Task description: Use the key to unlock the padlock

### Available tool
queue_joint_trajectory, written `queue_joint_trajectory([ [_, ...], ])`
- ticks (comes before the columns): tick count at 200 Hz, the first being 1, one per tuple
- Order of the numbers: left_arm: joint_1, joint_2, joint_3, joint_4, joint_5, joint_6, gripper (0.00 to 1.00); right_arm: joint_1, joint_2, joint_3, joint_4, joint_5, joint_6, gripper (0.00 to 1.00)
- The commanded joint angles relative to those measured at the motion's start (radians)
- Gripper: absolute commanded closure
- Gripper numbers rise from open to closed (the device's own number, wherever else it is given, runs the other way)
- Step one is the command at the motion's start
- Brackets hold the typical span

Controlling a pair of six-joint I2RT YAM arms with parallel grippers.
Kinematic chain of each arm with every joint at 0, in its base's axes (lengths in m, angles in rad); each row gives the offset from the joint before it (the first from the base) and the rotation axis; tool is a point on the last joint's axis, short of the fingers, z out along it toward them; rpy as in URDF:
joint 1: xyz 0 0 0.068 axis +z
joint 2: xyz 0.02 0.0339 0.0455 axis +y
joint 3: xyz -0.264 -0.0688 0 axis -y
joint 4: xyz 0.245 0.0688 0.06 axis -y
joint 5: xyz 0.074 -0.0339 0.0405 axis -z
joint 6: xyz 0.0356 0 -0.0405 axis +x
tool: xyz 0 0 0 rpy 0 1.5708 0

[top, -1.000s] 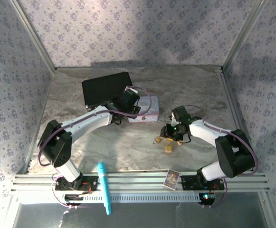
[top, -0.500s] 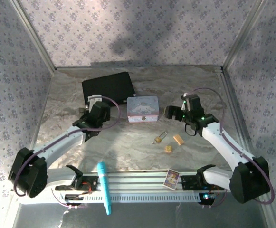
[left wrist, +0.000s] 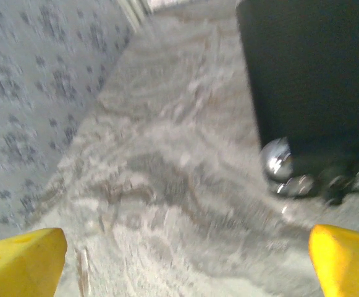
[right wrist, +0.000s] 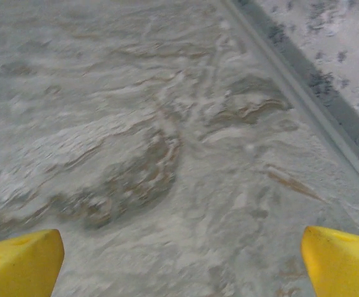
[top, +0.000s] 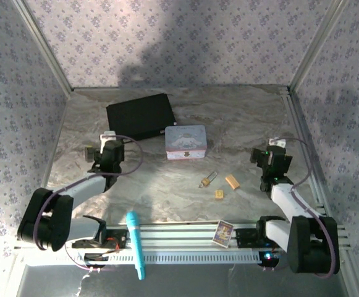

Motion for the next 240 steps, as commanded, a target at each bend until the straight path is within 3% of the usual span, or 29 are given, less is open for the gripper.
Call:
queue_joint_trajectory([
  [1,0.080,0.018,-0.006,0.144,0.173,-0.003,0.00,-0.031,0.074,-0.040,0.304,-0.092,0.021,0.01],
  [12,0.124,0.039,-0.014,0.207,0.216,-0.009,0.00,-0.028,0.139,-0.038,0.365,-0.103,0.005,0.01],
  [33,0.217,0.071,0.022,0.179,0.285,-0.065,0.00,-0.021,0.230,-0.003,0.415,-0.133,-0.018,0.02],
  [74,0.272,0.208,0.004,0.402,0.377,-0.050,0.00,0.043,0.459,0.059,0.538,-0.159,-0.119,0.01],
  [88,0.278,0.210,0.026,0.357,0.431,-0.040,0.00,0.033,0.445,0.069,0.496,-0.188,-0.115,0.01],
  [113,0.281,0.258,-0.023,0.497,0.484,-0.017,0.00,0.033,0.446,0.072,0.486,-0.188,-0.114,0.01],
  [133,0.281,0.258,-0.023,0.492,0.502,-0.012,0.00,0.033,0.447,0.071,0.490,-0.188,-0.114,0.01],
  [147,0.281,0.255,-0.013,0.468,0.598,0.027,0.00,0.033,0.448,0.071,0.490,-0.188,-0.114,0.01],
  [240,0.295,0.256,-0.009,0.461,0.597,0.009,0.00,0.029,0.447,0.072,0.490,-0.196,-0.114,0.01],
])
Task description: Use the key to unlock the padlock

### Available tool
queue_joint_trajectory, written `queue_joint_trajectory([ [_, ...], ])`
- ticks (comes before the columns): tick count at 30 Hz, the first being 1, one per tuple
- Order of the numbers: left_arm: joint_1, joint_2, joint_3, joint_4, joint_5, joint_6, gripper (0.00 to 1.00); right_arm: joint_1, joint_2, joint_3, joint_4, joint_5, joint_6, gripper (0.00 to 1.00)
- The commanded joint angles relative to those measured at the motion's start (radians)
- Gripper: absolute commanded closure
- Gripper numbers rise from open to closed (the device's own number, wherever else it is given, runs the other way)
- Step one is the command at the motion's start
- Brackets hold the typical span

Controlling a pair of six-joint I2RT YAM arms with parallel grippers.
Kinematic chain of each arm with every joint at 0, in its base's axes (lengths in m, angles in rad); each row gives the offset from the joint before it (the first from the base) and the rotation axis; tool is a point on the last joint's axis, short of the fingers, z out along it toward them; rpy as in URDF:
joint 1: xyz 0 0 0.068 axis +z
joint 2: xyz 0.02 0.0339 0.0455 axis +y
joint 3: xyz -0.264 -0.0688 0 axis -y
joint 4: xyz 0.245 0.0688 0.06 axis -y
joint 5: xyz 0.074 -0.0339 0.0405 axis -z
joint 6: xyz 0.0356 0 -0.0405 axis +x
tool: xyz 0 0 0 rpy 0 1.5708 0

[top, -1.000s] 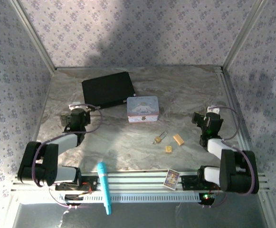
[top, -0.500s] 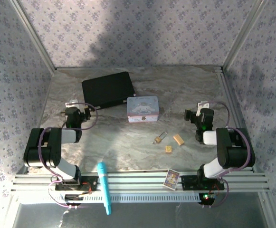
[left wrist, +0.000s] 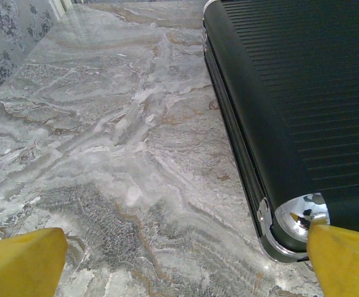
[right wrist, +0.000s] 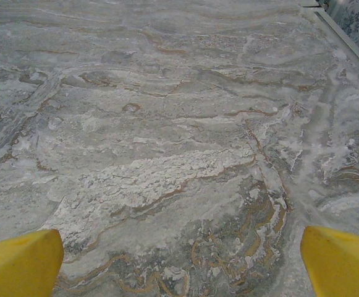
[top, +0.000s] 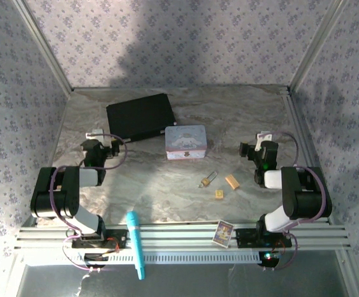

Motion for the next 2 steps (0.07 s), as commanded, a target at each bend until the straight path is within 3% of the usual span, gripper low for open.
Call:
queue_joint_trajectory([
  [1,0.000,0.007,0.004,0.043,0.048,0.008,0.00,-0.003,0.001,0.023,0.022,-0.008,-0.020,0.01],
  [2,0.000,0.007,0.004,0.044,0.048,0.007,0.00,-0.003,0.002,0.026,0.017,-0.016,-0.023,0.01],
])
